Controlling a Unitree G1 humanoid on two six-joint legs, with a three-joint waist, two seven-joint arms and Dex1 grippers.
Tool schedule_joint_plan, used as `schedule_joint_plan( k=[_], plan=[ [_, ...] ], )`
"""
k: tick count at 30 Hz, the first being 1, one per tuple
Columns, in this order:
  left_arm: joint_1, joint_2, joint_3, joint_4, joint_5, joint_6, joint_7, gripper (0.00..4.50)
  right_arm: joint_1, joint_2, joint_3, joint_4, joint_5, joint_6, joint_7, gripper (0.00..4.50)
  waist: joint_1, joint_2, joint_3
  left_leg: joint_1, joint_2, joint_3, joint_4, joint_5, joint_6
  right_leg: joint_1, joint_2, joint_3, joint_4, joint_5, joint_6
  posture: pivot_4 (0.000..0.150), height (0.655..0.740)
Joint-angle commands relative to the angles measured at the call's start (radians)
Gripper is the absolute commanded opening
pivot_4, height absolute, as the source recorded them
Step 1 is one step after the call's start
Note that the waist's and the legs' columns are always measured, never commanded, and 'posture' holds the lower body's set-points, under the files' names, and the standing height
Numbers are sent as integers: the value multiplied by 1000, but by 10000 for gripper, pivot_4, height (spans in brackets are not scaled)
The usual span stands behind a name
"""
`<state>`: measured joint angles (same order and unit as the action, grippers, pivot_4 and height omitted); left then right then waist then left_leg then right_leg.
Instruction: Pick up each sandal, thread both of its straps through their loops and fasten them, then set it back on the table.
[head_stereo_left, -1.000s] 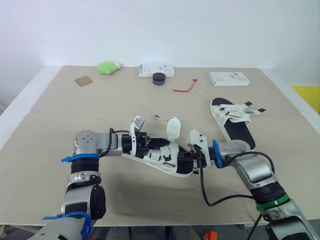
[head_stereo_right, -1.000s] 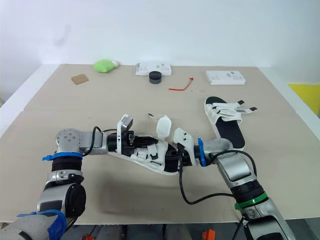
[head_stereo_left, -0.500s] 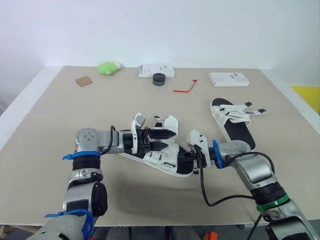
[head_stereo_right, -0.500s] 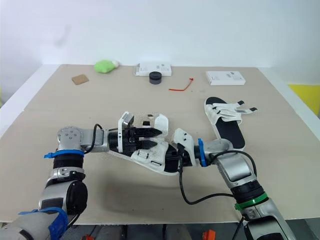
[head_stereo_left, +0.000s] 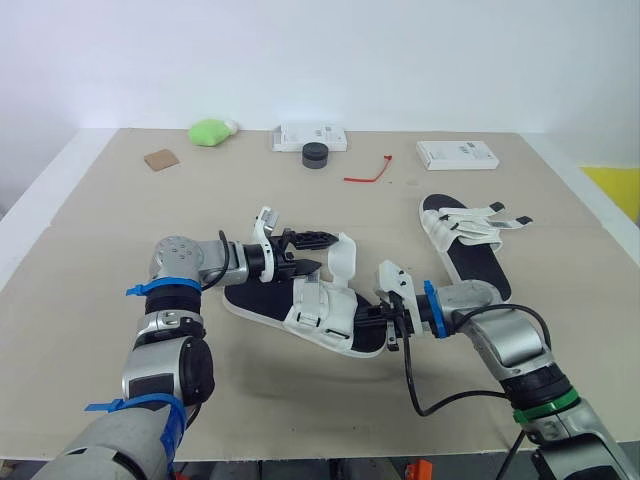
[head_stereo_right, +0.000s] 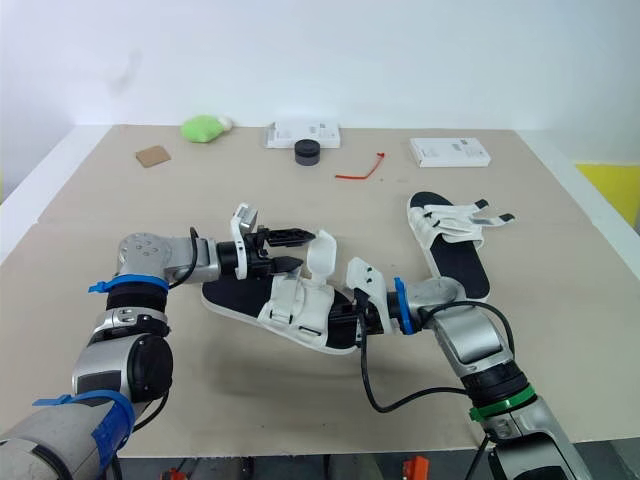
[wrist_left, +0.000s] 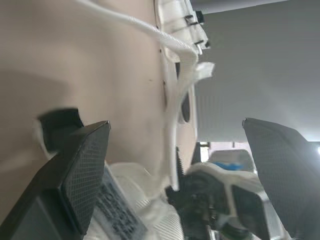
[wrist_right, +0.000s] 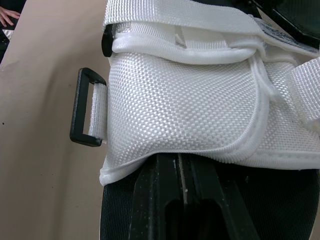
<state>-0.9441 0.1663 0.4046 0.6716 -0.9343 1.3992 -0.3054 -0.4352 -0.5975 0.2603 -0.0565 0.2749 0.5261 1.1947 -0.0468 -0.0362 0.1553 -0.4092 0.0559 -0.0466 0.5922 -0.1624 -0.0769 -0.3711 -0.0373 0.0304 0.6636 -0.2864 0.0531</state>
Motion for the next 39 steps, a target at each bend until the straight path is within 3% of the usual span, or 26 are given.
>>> schedule_joint_plan(
  k=[1, 4, 11, 25, 39],
  plan=[
    [-42, 20, -14, -41, -5, 2, -85, 43997, 42, -7, 55, 44, -33, 42, -16, 0, 0, 0, 1, 0, 0, 0, 0, 0, 0, 0, 0, 0, 0, 0, 0, 1500, 7400],
    [-72, 48, -11, -46, -17, 35, -131, 43997, 44, -7, 56, 46, -33, 39, -16, 0, 0, -1, 1, 0, 0, 0, 0, 0, 0, 0, 0, 0, 0, 0, 0, 1500, 7400],
    [-129, 66, -1, 133, 104, -57, -62, 43997, 29, -1, 57, 60, -34, 36, -16, 0, -1, -1, 2, 0, 0, 0, 0, 0, 0, 0, 0, 0, 0, 0, 0, 1500, 7400],
    [-248, -27, 50, 398, 199, -312, -66, 43997, 48, 1, 55, 41, -30, 43, -27, 0, -1, -4, 4, 0, 0, 0, 0, 0, 0, -1, 0, 0, 0, 0, 1, 1500, 7400],
    [-292, -82, 115, 501, 223, -475, -24, 43997, 52, 2, 55, 33, -28, 48, -33, 0, -2, -4, 5, 1, 0, 0, -3, 0, 0, -1, 0, 0, 0, -1, 1, 1500, 7400]
  ],
)
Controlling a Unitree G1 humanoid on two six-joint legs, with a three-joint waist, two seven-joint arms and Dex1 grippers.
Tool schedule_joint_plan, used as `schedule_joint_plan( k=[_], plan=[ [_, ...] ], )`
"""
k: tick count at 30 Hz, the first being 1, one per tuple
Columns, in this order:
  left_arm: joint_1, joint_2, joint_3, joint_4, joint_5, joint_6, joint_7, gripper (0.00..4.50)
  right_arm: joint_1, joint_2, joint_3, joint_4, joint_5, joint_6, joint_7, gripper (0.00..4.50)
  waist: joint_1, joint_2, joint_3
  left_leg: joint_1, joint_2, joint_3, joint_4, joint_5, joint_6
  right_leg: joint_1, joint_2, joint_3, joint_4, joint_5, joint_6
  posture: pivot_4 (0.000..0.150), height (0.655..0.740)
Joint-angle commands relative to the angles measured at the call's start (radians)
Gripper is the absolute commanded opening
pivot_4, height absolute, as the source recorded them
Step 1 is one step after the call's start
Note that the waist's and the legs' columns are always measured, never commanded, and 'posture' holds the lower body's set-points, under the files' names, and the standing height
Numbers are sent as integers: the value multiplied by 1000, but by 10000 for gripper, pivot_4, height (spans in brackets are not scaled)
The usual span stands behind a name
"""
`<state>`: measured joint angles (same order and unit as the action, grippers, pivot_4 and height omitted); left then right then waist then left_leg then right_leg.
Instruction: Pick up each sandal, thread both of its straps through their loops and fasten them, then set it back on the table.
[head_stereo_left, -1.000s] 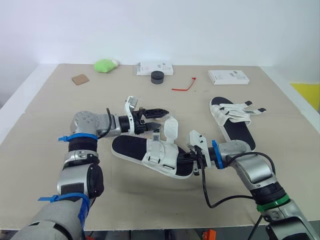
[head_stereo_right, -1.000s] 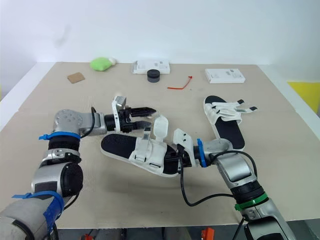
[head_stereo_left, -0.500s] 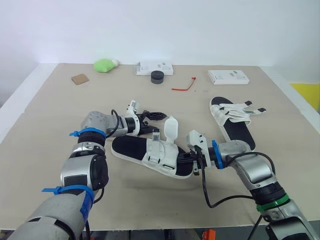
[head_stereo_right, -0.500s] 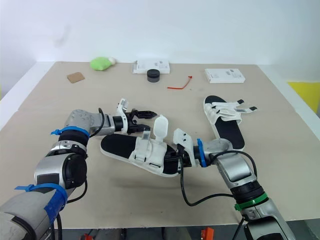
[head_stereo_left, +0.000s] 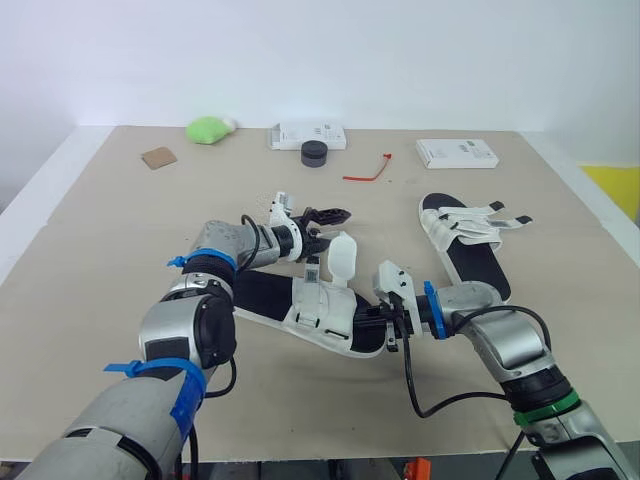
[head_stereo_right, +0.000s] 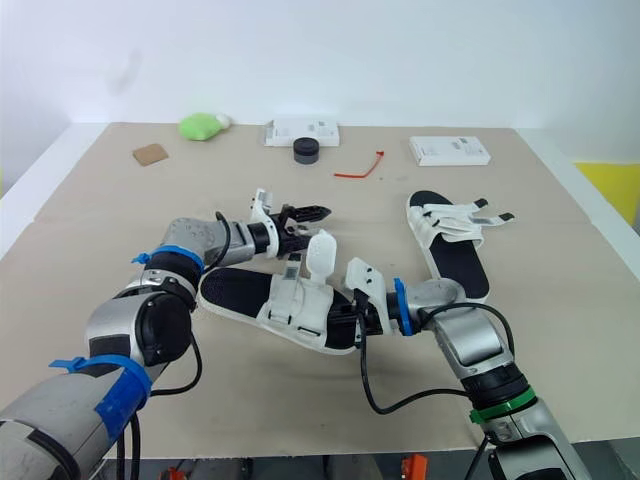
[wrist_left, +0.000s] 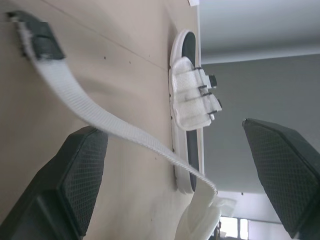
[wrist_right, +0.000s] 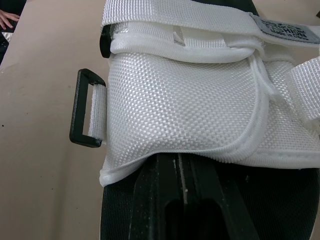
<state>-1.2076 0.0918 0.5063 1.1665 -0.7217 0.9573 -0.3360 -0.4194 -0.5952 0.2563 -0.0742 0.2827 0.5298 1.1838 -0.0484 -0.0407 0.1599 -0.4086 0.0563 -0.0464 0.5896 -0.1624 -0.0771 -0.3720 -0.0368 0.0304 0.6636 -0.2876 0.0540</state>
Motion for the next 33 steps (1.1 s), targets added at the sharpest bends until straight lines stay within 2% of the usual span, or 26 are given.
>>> schedule_joint_plan(
  k=[1, 3, 8, 11, 16, 21, 27, 33],
  plan=[
    [-30, -8, 13, 4, 11, -34, 5, 41613, 35, 1, 60, 52, -36, 44, -22, 0, 0, 0, 0, 0, 0, 0, 0, 0, 0, 0, 0, 0, 0, 0, 0, 1500, 7400],
    [-32, -7, 11, -2, 14, -27, -5, 37101, 34, 1, 60, 53, -36, 43, -23, 0, 0, 0, 0, 0, 0, 0, 0, 0, 0, 0, 0, 0, 0, 0, 0, 1500, 7400],
    [-34, 0, 8, -11, 22, -14, -16, 11065, 33, 1, 61, 55, -37, 41, -21, 0, 0, 0, 0, 0, 0, 0, 0, 0, 0, 0, 0, 0, 0, 0, 0, 1500, 7400],
    [-32, 2, 4, -17, 25, -7, -19, 330, 32, 1, 62, 59, -38, 38, -20, 0, 0, 0, 0, 0, 0, 0, 0, 0, 0, 0, 0, 0, 0, 0, 0, 1500, 7400],
    [-26, -2, -10, -31, 39, -8, -34, 330, 24, 3, 64, 63, -39, 38, -19, 0, 0, 0, 0, 0, 0, 0, 0, 0, 0, 0, 0, 0, 0, 0, 0, 1500, 7400],
    [-12, -17, -60, -175, 33, -12, -160, 330, 29, 1, 65, 58, -38, 39, -18, 0, -1, 0, 1, 0, 0, 0, 0, 0, -1, 0, 0, 0, 0, 0, 0, 1500, 7400],
    [108, -23, -172, -592, -34, 59, -346, 330, 37, -1, 67, 48, -35, 44, -19, 0, -2, 2, 3, 1, 1, 0, -2, 1, -3, 0, 1, 1, 0, 0, 0, 1500, 7400],
    [352, 104, -398, -1010, -14, -12, -621, 330, 38, -6, 67, 45, -30, 47, -20, 0, 0, 3, 3, 2, 2, 1, -3, 1, -3, 0, 2, 3, 0, 0, -1, 1500, 7400]
  ],
)
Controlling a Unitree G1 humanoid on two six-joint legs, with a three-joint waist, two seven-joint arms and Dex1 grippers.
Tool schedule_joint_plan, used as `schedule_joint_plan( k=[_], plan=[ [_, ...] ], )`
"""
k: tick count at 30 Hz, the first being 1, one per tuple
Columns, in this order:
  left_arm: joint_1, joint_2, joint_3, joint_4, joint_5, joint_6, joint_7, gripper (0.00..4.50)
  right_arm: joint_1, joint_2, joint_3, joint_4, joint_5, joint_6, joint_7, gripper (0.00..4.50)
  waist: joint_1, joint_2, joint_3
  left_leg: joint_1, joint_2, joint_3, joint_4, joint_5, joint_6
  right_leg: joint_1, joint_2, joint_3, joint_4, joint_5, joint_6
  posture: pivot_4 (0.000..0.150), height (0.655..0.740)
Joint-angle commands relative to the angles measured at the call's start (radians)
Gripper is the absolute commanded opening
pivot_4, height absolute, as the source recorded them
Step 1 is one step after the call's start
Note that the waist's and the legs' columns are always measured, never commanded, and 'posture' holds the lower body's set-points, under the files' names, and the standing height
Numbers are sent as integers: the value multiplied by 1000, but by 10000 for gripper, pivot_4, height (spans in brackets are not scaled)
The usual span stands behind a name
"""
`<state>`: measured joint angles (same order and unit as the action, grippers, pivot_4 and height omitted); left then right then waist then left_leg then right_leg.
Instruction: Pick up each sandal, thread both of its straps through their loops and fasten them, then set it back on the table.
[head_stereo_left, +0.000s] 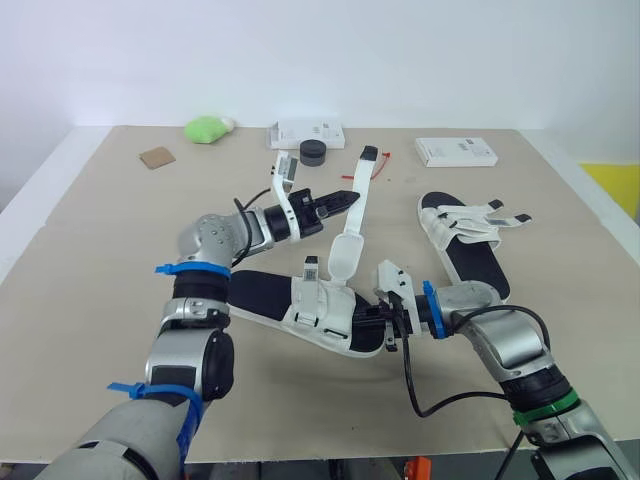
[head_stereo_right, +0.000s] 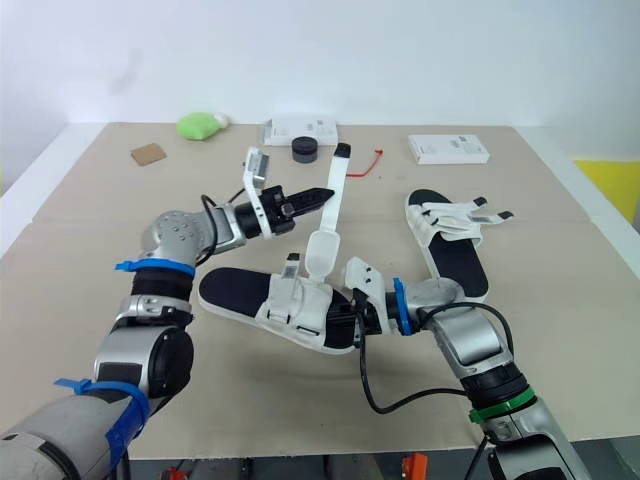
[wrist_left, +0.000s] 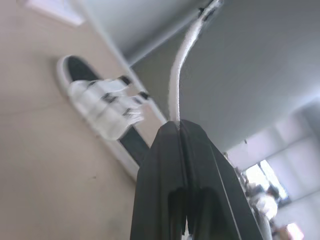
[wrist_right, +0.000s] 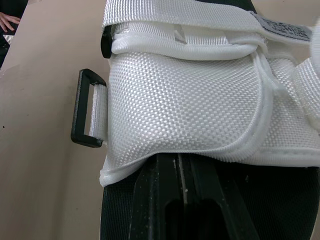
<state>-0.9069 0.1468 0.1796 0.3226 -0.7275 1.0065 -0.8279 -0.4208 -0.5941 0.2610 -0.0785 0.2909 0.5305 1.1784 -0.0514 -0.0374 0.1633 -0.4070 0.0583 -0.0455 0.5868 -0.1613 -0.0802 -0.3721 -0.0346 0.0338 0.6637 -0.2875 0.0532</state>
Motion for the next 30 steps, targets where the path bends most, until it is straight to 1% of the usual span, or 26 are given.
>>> schedule_joint_plan(
  k=[1, 3, 6, 8, 9, 10, 12, 14, 18, 19, 21, 23, 25, 28, 30],
  plan=[
    [102, 78, -108, -223, 8, -100, -174, 330, 40, -8, 61, 49, -37, 47, -15, 0, 2, 0, 0, 0, 0, 0, 0, 0, 0, 0, 0, 0, 0, 0, 0, 1500, 7400],
    [175, 121, -153, -297, 26, -172, -242, 330, 40, -9, 60, 49, -35, 49, -15, 0, 4, 1, -1, 0, 1, 1, 0, 0, -1, 0, 0, 1, 0, 0, -1, 1500, 7400],
    [246, 160, -196, -367, 53, -277, -309, 330, 41, -12, 58, 49, -34, 49, -12, 0, 6, 0, 0, 1, 1, 1, 0, 0, -1, 1, 0, 1, 0, 0, -1, 1500, 7400],
    [300, 187, -250, -438, 118, -429, -374, 330, 41, -15, 59, 50, -33, 49, -9, 0, 6, 0, 0, 1, 1, 1, 1, 0, 0, 1, 0, 1, 0, 0, -1, 1500, 7400],
    [329, 198, -282, -463, 164, -543, -425, 330, 41, -15, 60, 50, -33, 48, -7, 0, 6, 0, 0, 0, 1, 1, 1, 0, 0, 1, 0, 2, 0, 0, -2, 1500, 7400],
    [346, 200, -301, -468, 191, -615, -453, 330, 39, -13, 63, 50, -33, 49, -7, 0, 5, 0, 0, 0, 1, 1, 1, 0, 0, 0, 0, 2, 0, -1, -3, 1500, 7400],
    [358, 194, -318, -448, 227, -728, -483, 330, 36, -10, 66, 51, -34, 50, -7, 0, 6, 0, 0, 1, 1, 3, 1, -1, 1, 1, 0, 3, 0, -2, -5, 1500, 7400],
    [360, 191, -331, -409, 270, -866, -522, 330, 33, -6, 70, 52, -35, 51, -6, 0, 6, 0, 0, 0, 1, 2, 1, -1, 1, 0, 1, 3, 0, -2, -4, 1500, 7400],
    [352, 200, -352, -307, 349, -1204, -643, 330, 36, -6, 75, 49, -35, 50, -5, 0, 6, 0, 0, 0, 2, 2, 1, -2, 2, 0, 2, 3, 0, -2, -5, 1500, 7400],
    [349, 200, -355, -283, 359, -1264, -664, 330, 37, -6, 75, 48, -35, 50, -5, 0, 6, 0, -1, 1, 2, 3, 1, -2, 2, 0, 2, 3, 0, -2, -5, 1500, 7400],
    [342, 198, -361, -239, 366, -1403, -715, 330, 37, -6, 75, 48, -35, 50, -5, 0, 6, 0, -1, 0, 2, 3, 1, -2, 3, 0, 2, 3, 0, -2, -5, 1500, 7400],
    [340, 208, -383, -231, 335, -1524, -770, 330, 37, -7, 75, 49, -35, 50, -5, 0, 6, 0, -1, 0, 2, 3, 1, -2, 3, 0, 2, 4, 0, -2, -4, 1500, 7400],
    [348, 260, -437, -224, 291, -1667, -787, 330, 37, -6, 74, 49, -34, 51, -5, 0, 5, 0, -1, 0, 3, 3, 1, -2, 3, 0, 3, 3, 0, -2, -4, 1500, 7400],
    [341, 286, -459, -188, 260, -1734, -787, 330, 38, -5, 73, 49, -34, 51, -7, 0, 6, 1, -1, 1, 5, 3, 1, -3, 4, 0, 5, 4, 0, -2, -4, 1500, 7400],
    [340, 283, -450, -171, 246, -1715, -787, 5666, 39, -5, 73, 45, -32, 53, -8, 0, 6, 1, -1, 1, 5, 3, 1, -3, 5, 0, 5, 4, 0, -2, -4, 1500, 7400]
  ],
)
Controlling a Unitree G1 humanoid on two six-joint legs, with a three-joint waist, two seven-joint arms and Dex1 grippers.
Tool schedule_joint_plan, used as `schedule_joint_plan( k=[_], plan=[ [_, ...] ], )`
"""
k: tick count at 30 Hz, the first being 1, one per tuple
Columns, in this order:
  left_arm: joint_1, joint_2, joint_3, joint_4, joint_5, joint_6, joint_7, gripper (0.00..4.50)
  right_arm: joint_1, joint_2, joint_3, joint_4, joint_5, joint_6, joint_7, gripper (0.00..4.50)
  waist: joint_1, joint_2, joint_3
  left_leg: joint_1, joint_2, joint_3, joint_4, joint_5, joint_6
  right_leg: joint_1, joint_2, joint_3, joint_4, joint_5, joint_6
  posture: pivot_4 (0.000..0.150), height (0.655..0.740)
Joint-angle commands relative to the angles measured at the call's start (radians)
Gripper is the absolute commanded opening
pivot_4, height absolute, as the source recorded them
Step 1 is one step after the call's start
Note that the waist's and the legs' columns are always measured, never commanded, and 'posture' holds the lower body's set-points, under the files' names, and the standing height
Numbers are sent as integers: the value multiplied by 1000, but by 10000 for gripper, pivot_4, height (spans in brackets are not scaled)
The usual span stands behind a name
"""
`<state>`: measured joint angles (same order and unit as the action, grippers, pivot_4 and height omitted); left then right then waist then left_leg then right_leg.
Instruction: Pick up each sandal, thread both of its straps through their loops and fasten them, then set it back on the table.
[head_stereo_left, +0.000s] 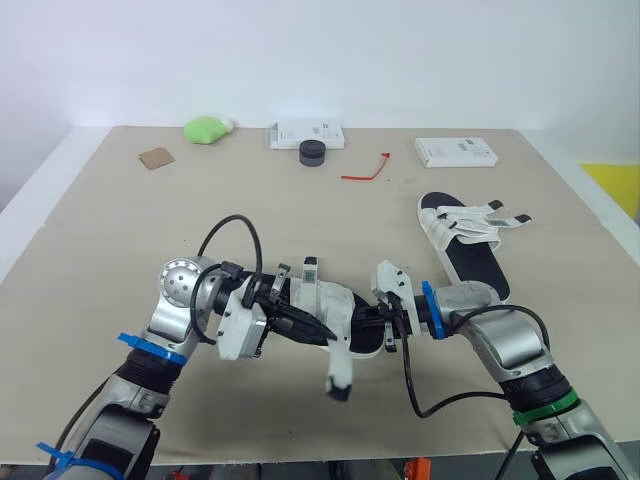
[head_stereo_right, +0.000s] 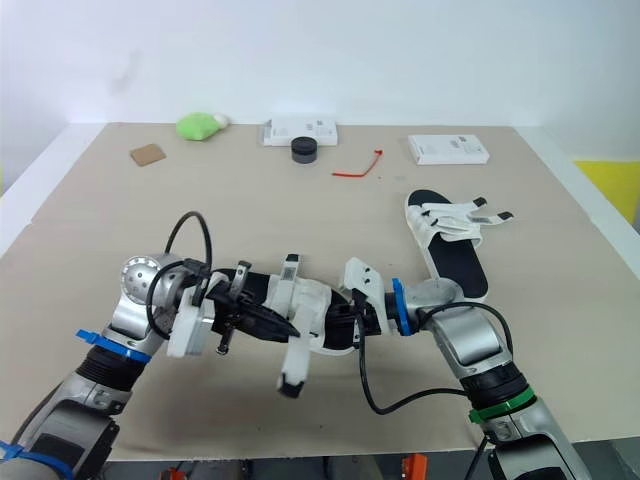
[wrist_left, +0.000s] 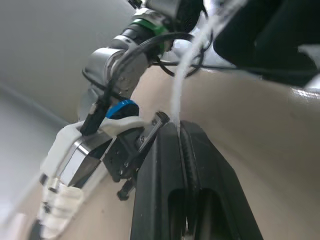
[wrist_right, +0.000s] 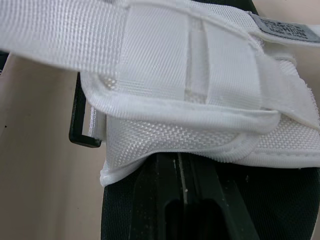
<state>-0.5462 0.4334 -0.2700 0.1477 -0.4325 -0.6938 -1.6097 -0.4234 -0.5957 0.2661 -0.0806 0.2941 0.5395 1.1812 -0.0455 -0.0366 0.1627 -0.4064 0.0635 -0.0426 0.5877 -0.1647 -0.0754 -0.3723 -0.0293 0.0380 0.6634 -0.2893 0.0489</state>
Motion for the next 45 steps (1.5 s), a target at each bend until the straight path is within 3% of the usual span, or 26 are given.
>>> schedule_joint_plan(
  k=[1, 5, 8, 11, 14, 16, 18, 21, 26, 34, 41, 45],
  plan=[
    [-21, -3, 2, 10, -51, -6, -5, 7897, 43, -3, 69, 48, -36, 43, -11, 0, 0, 0, 0, 0, 0, 0, 0, 0, 0, 0, 0, 0, 0, 0, 0, 1500, 7400],
    [-13, -4, 19, 20, -47, 22, 15, 27563, 41, -2, 70, 51, -35, 44, -10, 0, 0, 0, 0, 0, 0, 0, 0, 0, 0, 0, 1, 0, 0, 0, 0, 1500, 7400],
    [14, 31, 18, -11, -57, 121, 27, 37787, 41, -3, 70, 49, -35, 44, -9, 0, -1, 0, 0, 0, 1, 0, 0, 0, 0, 0, 1, 0, 0, 0, 0, 1500, 7400],
    [48, 87, 21, -60, -74, 253, 37, 37787, 40, -5, 68, 49, -34, 45, -8, 0, -1, 0, 0, 0, 1, -1, 0, 0, 1, 0, 3, 1, 0, 0, 0, 1500, 7400],
    [117, 200, 49, -179, -155, 581, 132, 37787, 40, -8, 69, 51, -35, 43, -6, 0, -3, 1, 0, 0, 3, 0, 0, -1, 2, 0, 4, 2, 0, 0, -1, 1500, 7400],
    [134, 288, 44, -268, -247, 905, 237, 37787, 41, -9, 70, 50, -34, 43, -4, 0, -2, 0, 1, 1, 3, 0, 0, -2, 3, 0, 4, 2, 1, -1, -2, 1500, 7400],
    [143, 377, 28, -356, -437, 1289, 327, 37787, 40, -7, 75, 51, -36, 42, -4, 0, -2, 0, 1, 0, 4, -1, 0, -2, 3, 0, 5, 1, 1, -2, -3, 1500, 7400],
    [158, 436, 31, -426, -617, 1620, 415, 37787, 36, -4, 79, 50, -35, 45, -4, 0, -2, 0, 2, 1, 4, -1, 0, -2, 3, 0, 5, 2, 1, -4, -6, 1500, 7400],
    [212, 433, -14, -475, -575, 1794, 524, 37787, 37, -5, 79, 45, -34, 48, -3, 0, -2, 0, 2, 1, 4, -1, 0, -2, 3, -1, 6, 2, 1, -4, -5, 1500, 7400],
    [132, 156, 9, -329, -520, 1893, 760, 37787, 56, -14, 77, 17, -26, 61, -8, 0, 2, -1, 0, 1, 3, -1, 1, -2, 3, 0, 6, 3, 1, -5, -7, 1500, 7400],
    [59, 56, 28, -275, -526, 1972, 797, 37787, 66, -17, 74, 5, -25, 67, -17, 0, 1, 0, 0, 1, 3, -1, 1, -3, 2, 0, 6, 4, 1, -3, -4, 1500, 7400],
    [10, 19, 63, -259, -566, 2047, 803, 24879, 70, -19, 70, 1, -25, 71, -21, 0, 2, 0, -1, 1, 2, -1, 1, -3, 2, 1, 6, 6, 1, -3, -3, 1500, 7400]
  ],
)
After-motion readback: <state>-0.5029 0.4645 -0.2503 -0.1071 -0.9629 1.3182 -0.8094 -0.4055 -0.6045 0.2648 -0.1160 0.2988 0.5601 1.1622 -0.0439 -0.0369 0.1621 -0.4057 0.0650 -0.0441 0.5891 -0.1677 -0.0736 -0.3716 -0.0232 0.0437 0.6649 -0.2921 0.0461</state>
